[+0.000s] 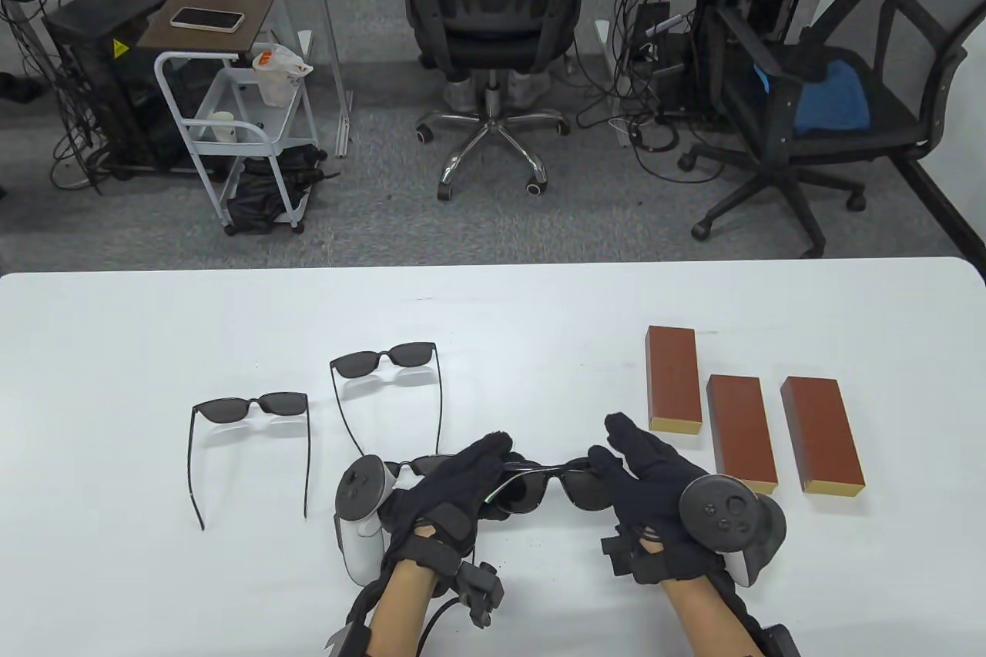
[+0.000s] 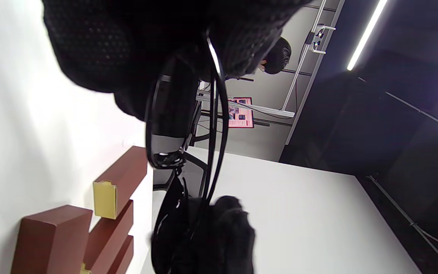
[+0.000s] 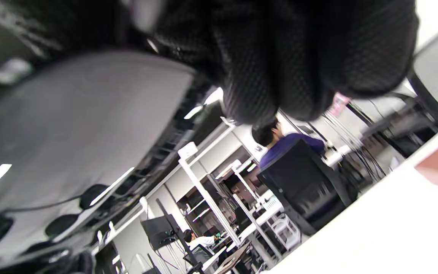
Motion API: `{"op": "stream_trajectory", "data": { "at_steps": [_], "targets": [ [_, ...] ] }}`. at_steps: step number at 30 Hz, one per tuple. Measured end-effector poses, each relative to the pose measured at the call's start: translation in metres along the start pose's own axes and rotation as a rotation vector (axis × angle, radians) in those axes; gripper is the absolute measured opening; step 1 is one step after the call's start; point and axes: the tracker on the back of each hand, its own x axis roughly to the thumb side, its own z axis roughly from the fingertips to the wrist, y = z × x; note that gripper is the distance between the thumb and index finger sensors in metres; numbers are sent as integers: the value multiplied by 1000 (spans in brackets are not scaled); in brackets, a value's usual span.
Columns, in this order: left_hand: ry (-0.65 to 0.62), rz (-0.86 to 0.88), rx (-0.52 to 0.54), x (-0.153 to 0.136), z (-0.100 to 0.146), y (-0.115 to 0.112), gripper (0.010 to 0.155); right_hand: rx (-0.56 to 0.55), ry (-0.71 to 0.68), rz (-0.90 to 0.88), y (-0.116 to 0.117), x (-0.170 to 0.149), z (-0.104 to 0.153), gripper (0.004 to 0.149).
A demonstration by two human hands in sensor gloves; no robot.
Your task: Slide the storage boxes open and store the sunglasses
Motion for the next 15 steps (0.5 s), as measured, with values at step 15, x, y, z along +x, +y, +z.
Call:
{"op": "stream_trajectory", "data": {
  "at_steps": [15],
  "targets": [
    [13, -53, -50, -5, -2, -3, 47, 215, -402, 408, 25, 57, 11, 38]
  ]
}}
